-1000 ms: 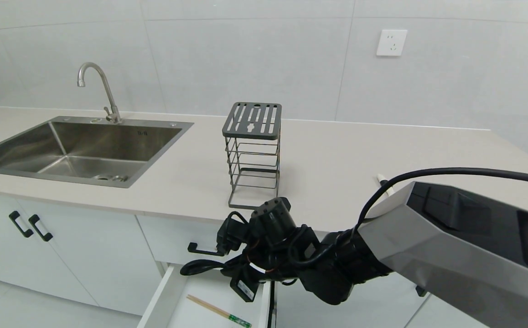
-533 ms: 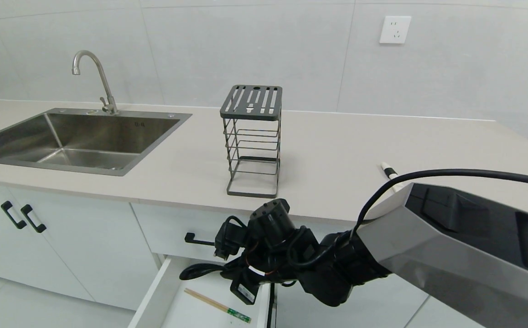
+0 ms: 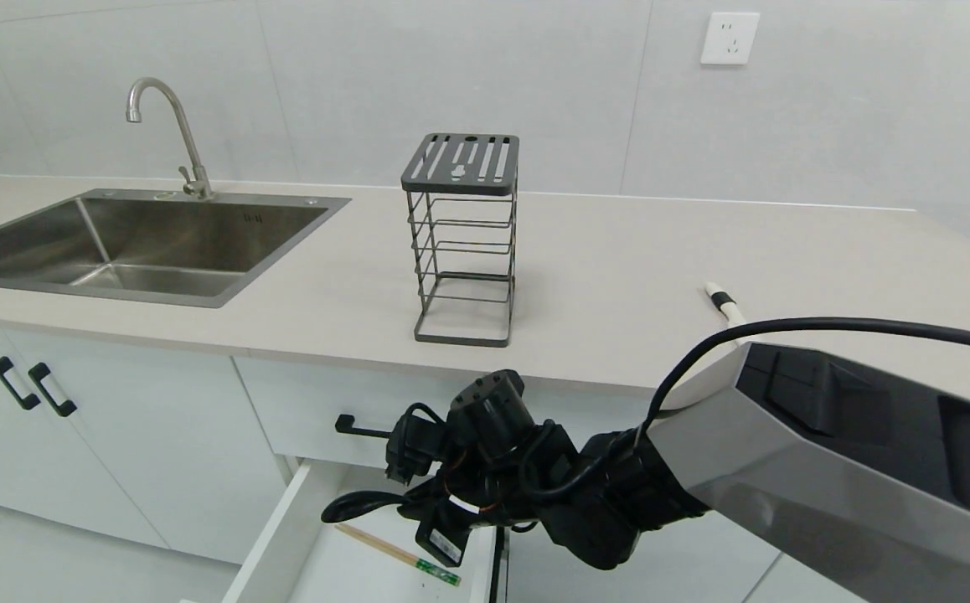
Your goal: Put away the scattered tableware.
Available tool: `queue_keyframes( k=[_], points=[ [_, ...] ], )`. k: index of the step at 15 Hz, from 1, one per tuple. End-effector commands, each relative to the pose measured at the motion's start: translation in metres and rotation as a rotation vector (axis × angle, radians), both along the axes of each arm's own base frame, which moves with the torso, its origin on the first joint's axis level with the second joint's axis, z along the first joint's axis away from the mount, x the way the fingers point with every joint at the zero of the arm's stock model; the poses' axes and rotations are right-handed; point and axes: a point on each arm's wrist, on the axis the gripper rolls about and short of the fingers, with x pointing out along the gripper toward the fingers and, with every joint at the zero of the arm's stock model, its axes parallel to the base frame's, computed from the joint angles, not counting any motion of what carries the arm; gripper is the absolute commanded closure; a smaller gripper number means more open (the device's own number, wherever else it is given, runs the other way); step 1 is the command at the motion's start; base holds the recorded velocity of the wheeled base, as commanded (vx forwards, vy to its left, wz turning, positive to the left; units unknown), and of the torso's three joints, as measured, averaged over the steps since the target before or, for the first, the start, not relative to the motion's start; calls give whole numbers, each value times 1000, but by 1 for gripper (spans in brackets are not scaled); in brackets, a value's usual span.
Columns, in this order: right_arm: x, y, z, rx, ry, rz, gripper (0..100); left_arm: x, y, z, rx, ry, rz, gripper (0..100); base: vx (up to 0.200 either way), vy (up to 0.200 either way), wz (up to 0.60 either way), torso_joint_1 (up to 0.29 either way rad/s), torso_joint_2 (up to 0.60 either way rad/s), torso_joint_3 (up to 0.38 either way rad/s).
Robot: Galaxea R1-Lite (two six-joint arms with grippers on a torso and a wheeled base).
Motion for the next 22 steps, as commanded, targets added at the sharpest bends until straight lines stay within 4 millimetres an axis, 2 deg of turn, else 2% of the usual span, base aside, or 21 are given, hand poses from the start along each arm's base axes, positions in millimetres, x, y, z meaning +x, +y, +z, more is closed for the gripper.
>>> queue_keyframes(
  k=[1, 6, 15, 22],
  points=[
    [0, 3, -1, 3, -2, 5, 100, 0, 0, 0, 0, 1, 0, 0, 0, 0, 0, -207, 456, 232],
    [4, 26, -6, 17, -13, 28, 100, 0, 0, 0, 0, 1, 0, 0, 0, 0, 0, -220, 471, 247],
    [12, 30, -15, 6, -6, 19, 100, 0, 0, 0, 0, 3, 0, 0, 0, 0, 0, -207, 446, 226],
    [25, 43, -15, 23, -19, 13, 100, 0, 0, 0, 0, 1, 0, 0, 0, 0, 0, -25, 80, 44]
  ],
)
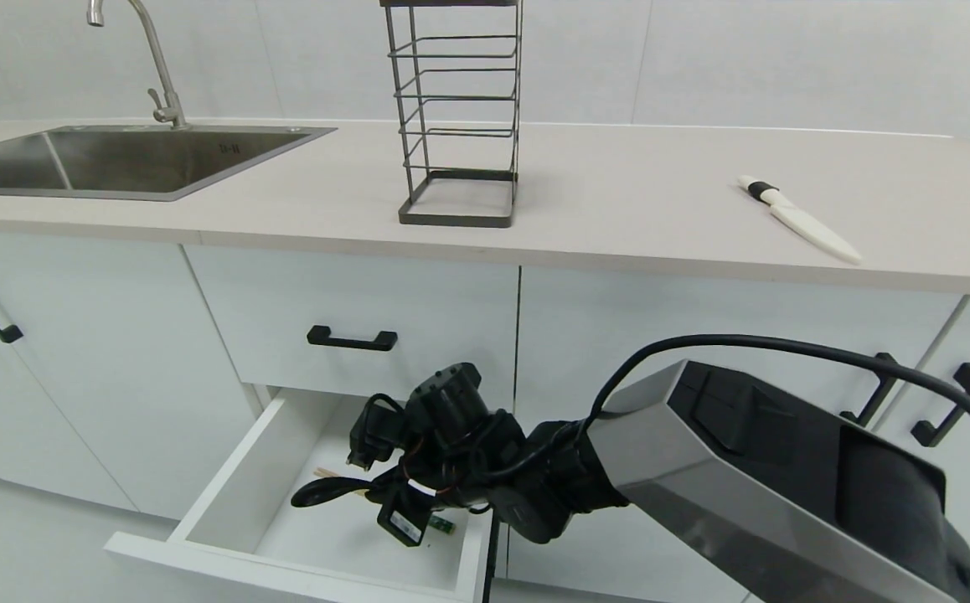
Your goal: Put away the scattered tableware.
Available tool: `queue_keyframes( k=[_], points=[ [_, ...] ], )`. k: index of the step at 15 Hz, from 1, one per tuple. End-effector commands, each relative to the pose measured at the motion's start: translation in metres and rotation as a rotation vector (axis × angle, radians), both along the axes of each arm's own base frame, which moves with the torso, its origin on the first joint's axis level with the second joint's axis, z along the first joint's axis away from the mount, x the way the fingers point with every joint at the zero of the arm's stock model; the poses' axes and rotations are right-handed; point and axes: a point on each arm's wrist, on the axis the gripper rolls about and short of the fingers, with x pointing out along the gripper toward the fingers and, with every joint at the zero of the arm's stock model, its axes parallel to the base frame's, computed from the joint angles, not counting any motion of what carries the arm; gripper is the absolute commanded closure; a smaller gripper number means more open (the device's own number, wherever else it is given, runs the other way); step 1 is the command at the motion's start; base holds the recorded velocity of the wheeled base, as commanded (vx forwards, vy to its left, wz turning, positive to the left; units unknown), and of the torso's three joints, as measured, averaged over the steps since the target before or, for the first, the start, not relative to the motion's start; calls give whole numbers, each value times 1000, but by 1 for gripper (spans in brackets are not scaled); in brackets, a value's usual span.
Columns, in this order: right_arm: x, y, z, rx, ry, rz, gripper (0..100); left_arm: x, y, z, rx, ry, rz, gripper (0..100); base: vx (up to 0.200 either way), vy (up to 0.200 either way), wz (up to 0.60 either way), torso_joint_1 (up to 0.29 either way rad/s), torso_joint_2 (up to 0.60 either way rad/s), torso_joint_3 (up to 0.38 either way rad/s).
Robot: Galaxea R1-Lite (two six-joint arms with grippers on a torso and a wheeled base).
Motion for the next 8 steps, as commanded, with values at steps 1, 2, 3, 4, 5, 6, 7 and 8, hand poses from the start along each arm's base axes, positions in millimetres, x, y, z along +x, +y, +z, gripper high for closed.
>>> queue_keyframes(
  k=[1, 2, 3, 4, 5, 6, 7, 8],
  points=[
    [4, 3, -7, -3, 2, -1, 100, 0, 0, 0, 0, 1, 0, 0, 0, 0, 0, 0, 0, 0],
    [6, 6, -10, 1, -3, -4, 100, 0, 0, 0, 0, 3, 0, 0, 0, 0, 0, 0, 0, 0],
    [7, 7, -14, -3, -2, -6, 100, 0, 0, 0, 0, 3, 0, 0, 0, 0, 0, 0, 0, 0],
    [9, 5, -17, -10, 0, -17, 100, 0, 0, 0, 0, 3, 0, 0, 0, 0, 0, 0, 0, 0],
    [10, 5, -22, -21, 4, -22, 100, 0, 0, 0, 0, 1, 0, 0, 0, 0, 0, 0, 0, 0],
    [11, 4, -26, -25, 8, -25, 100, 0, 0, 0, 0, 3, 0, 0, 0, 0, 0, 0, 0, 0],
    [12, 3, -27, -27, 9, -26, 100, 0, 0, 0, 0, 1, 0, 0, 0, 0, 0, 0, 0, 0],
    [13, 5, -29, -26, 6, -26, 100, 0, 0, 0, 0, 1, 0, 0, 0, 0, 0, 0, 0, 0]
  ],
)
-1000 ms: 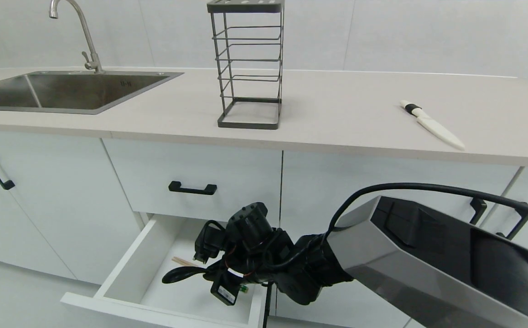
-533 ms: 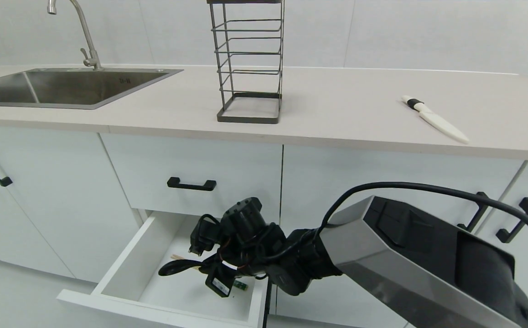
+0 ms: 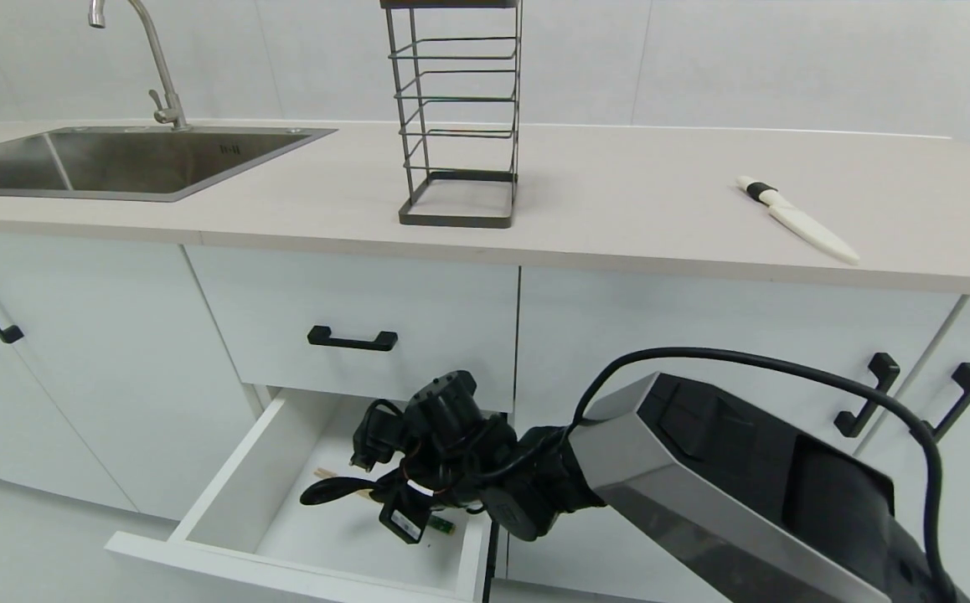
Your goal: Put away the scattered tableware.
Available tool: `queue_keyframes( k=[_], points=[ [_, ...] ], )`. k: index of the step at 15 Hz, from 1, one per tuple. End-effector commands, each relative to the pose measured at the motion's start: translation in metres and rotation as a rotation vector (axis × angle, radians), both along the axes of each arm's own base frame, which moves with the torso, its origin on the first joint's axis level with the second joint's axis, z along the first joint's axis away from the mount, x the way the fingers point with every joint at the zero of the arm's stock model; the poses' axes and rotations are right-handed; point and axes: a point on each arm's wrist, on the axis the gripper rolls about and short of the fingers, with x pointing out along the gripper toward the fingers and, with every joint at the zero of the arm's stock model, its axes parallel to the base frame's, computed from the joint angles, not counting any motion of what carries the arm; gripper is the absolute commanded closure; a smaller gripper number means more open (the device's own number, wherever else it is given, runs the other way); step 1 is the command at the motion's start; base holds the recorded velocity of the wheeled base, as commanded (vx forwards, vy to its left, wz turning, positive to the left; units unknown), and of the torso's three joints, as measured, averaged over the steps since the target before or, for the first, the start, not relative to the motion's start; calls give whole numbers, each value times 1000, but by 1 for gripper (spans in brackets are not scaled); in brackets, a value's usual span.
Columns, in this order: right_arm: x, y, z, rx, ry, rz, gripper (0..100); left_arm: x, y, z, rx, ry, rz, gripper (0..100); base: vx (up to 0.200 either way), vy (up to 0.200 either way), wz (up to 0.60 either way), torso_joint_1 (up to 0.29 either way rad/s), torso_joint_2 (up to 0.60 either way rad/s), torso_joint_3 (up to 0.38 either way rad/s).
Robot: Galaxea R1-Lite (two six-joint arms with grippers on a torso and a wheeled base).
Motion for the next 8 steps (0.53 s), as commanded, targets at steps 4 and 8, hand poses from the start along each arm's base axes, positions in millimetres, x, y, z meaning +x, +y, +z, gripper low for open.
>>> queue_keyframes(
  k=[4, 8],
  points=[
    [8, 8, -9, -30, -18, -39, 100, 0, 0, 0, 0, 3, 0, 0, 0, 0, 0, 0, 0, 0],
    [8, 10, -12, -53, -3, -38, 100, 0, 0, 0, 0, 1, 0, 0, 0, 0, 0, 0, 0, 0]
  ],
)
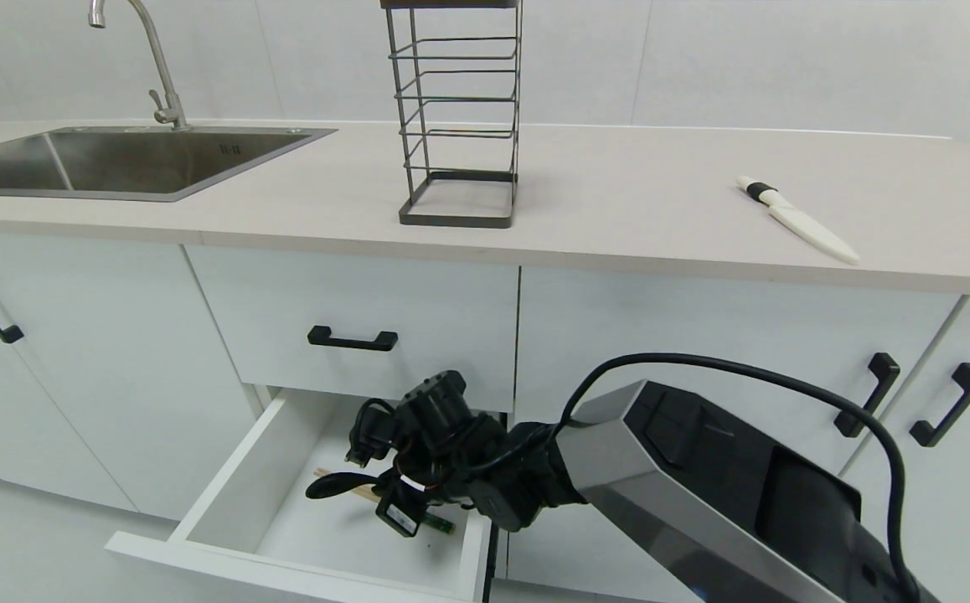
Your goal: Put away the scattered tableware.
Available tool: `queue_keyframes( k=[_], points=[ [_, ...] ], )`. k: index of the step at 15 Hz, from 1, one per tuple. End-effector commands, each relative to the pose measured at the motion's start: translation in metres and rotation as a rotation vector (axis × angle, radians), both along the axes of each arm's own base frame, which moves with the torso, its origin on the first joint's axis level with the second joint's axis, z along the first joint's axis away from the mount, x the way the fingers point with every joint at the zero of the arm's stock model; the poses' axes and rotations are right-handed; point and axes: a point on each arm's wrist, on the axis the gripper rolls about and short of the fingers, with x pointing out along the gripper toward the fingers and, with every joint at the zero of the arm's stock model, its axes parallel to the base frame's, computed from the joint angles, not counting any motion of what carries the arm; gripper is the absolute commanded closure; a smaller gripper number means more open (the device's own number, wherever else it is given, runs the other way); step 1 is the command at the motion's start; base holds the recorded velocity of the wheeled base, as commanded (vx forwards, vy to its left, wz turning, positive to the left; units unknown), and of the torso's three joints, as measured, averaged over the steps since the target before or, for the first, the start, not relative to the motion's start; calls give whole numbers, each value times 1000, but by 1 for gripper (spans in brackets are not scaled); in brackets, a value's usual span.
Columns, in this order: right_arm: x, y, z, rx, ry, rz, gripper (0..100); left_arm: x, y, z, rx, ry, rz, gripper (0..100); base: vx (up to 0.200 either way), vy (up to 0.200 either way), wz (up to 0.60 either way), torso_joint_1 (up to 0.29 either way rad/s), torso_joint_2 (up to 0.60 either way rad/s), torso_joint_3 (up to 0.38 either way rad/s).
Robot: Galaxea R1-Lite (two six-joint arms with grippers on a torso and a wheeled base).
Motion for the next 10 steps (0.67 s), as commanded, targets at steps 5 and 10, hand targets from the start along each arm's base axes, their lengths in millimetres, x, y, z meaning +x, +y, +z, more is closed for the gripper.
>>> queue_keyframes(
  k=[5, 10],
  points=[
    [-3, -1, -10, -45, 19, 18, 100, 0, 0, 0, 0, 2, 0, 0, 0, 0, 0, 0, 0, 0],
    [-2, 3, -21, -63, 31, 23, 100, 0, 0, 0, 0, 1, 0, 0, 0, 0, 0, 0, 0, 0]
  ],
)
